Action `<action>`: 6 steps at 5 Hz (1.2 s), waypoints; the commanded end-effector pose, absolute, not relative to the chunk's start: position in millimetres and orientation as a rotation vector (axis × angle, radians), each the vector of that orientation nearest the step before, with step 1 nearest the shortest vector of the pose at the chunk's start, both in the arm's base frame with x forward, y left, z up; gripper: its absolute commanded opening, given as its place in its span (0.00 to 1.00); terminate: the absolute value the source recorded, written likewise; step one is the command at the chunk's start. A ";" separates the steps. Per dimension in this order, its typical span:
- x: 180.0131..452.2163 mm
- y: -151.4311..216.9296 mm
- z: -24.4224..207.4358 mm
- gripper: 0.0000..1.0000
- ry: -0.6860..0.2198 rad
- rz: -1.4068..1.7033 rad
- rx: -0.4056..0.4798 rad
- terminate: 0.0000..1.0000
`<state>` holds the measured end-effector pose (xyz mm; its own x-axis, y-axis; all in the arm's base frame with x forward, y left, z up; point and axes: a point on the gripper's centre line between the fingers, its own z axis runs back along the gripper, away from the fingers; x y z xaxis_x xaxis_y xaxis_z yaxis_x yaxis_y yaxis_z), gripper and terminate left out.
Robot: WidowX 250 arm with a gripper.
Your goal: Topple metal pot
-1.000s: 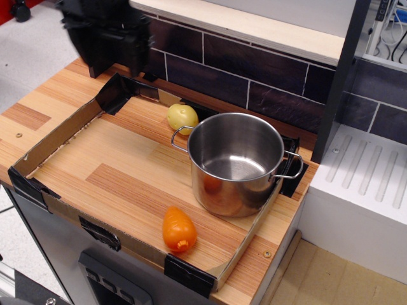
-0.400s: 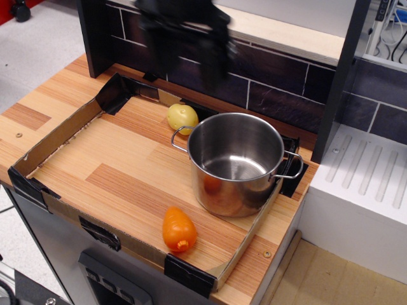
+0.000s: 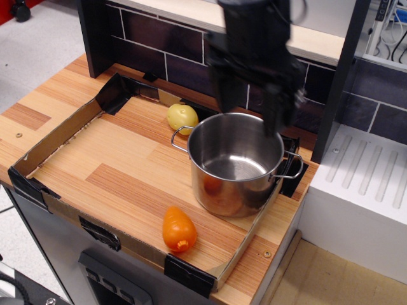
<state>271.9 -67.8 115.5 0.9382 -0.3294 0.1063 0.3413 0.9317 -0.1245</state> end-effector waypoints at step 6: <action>274.1 -91.8 69.9 0.00 -0.034 -0.363 -0.044 0.00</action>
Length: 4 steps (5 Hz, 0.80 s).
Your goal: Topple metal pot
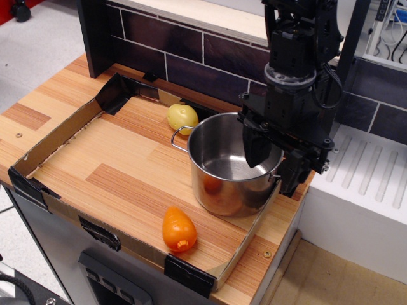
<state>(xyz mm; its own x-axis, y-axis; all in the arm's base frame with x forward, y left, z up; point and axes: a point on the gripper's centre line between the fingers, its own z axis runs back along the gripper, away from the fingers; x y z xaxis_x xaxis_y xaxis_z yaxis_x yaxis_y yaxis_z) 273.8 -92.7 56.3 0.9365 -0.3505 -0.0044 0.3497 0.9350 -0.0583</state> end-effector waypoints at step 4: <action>272.9 -67.3 85.2 0.00 -0.032 -0.310 -0.083 0.00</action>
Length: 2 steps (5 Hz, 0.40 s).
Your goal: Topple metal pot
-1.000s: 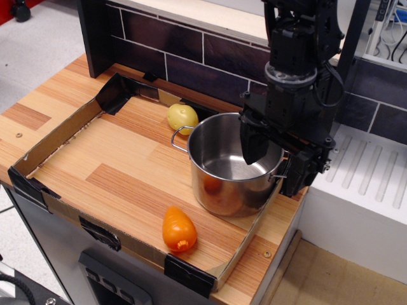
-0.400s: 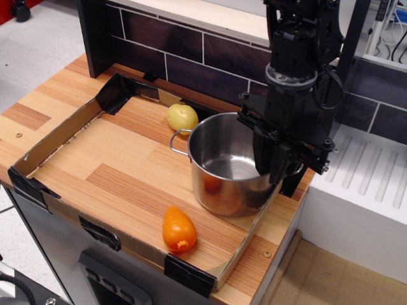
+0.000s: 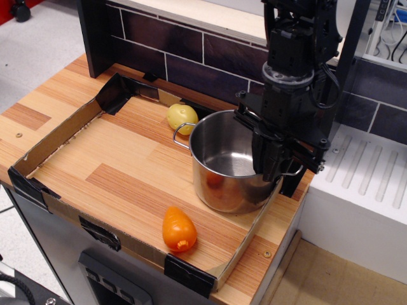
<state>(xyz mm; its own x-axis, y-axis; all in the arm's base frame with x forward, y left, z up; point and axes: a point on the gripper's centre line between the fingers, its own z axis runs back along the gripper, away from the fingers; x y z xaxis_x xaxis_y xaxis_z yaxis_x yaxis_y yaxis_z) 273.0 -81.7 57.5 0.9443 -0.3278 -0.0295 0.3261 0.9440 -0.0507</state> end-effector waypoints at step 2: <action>262.3 -43.7 114.8 0.00 -0.058 -0.242 -0.147 0.00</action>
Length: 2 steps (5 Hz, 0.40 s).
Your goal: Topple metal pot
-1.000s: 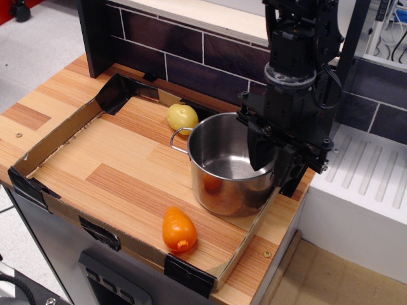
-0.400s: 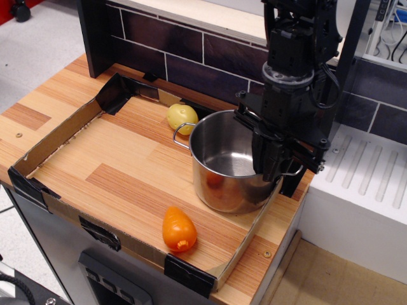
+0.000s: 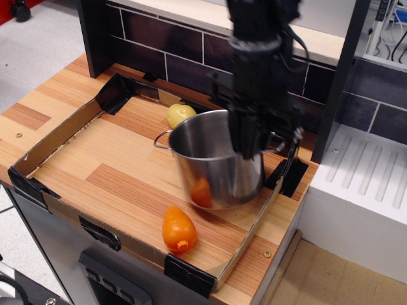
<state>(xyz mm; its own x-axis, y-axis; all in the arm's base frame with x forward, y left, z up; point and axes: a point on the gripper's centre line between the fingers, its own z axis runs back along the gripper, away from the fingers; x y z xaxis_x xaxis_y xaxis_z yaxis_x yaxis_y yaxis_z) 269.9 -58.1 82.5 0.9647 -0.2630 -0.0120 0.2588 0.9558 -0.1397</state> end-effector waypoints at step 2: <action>254.1 -1.3 141.6 0.00 -0.024 -0.165 -0.251 0.00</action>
<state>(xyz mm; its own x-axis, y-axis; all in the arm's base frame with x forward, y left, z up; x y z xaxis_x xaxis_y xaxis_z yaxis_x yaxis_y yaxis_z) 255.4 -4.1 124.5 0.9874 -0.1565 -0.0222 0.1452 0.9532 -0.2651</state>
